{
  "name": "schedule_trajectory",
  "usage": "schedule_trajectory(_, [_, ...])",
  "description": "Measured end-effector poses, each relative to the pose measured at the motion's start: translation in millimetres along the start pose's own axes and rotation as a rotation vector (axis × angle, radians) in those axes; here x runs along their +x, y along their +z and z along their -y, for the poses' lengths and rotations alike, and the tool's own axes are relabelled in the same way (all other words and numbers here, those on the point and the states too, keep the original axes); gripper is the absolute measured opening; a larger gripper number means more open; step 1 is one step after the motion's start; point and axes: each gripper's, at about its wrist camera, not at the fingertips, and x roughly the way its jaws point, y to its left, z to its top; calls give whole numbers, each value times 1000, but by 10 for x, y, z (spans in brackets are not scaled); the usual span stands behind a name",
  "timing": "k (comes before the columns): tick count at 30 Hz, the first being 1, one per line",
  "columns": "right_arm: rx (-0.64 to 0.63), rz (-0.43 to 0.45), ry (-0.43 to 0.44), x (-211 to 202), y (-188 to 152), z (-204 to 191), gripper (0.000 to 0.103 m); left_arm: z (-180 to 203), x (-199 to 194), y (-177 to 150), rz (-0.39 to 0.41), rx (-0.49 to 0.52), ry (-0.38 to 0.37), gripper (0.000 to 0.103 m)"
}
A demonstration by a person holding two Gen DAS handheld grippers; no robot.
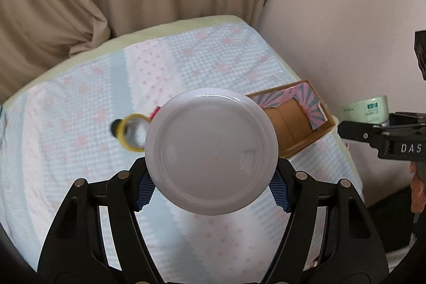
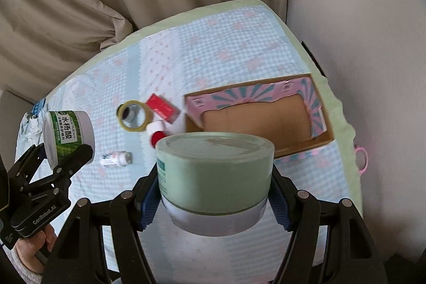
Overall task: Organize rigid objects
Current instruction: 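Carry both jars over the pink cardboard box with both tools, then open both tools to drop the jars into the box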
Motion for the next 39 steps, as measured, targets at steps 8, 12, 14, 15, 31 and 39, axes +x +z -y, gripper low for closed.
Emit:
schedule_trajectory(8, [-51, -112, -33, 461, 333, 811, 66, 570, 642, 103, -83, -47, 2, 68])
schedule_trajectory(12, [-67, -176, -40, 781, 427, 1124, 66, 695, 1060, 102, -139, -76, 12, 68])
schedule_trajectory(14, [-69, -207, -31, 944, 489, 1252, 66, 735, 1274, 91, -169, -90, 19, 68])
schedule_trajectory(15, [-74, -219, -28, 1023, 521, 1300, 66, 755, 1405, 80, -188, -100, 23, 68])
schedule_trajectory(31, [-76, -370, 20, 2196, 825, 1603, 66, 943, 2701, -52, -383, -116, 63, 68])
schedule_trajectory(39, [-61, -367, 41, 2317, 844, 1577, 69, 931, 2596, 52, -361, -137, 44, 103])
